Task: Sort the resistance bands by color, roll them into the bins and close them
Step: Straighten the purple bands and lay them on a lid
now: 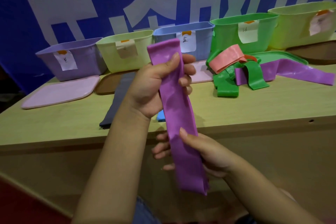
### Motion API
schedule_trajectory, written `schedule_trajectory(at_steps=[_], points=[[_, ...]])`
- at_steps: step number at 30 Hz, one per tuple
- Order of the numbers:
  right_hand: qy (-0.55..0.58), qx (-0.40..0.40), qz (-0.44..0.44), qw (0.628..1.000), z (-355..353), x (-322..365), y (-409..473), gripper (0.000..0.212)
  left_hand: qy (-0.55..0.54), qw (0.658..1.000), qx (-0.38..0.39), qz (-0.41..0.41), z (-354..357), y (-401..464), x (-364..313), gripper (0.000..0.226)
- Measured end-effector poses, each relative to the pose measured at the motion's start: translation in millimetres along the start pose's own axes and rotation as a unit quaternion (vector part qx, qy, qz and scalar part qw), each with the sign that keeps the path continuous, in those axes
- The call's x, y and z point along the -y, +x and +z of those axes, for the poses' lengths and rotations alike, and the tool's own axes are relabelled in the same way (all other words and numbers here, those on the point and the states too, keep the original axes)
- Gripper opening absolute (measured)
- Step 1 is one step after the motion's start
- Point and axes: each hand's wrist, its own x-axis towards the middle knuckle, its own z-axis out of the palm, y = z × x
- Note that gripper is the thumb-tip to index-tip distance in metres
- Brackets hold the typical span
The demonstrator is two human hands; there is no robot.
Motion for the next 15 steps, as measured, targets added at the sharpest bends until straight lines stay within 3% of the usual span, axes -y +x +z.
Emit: schedule_trajectory(at_steps=[8,12,15], points=[[0.007,-0.024,0.036,0.999,-7,-7,-2,0.037,0.027,0.999,-0.011,-0.015,-7,9,-3,0.021],[0.057,0.033,0.056,0.996,-9,-15,-2,0.057,0.036,0.999,-0.028,-0.024,-8,9,1,0.022],[0.018,-0.015,0.052,0.998,-17,-19,-2,0.076,0.045,0.998,-0.035,-0.031,-8,8,5,0.023]])
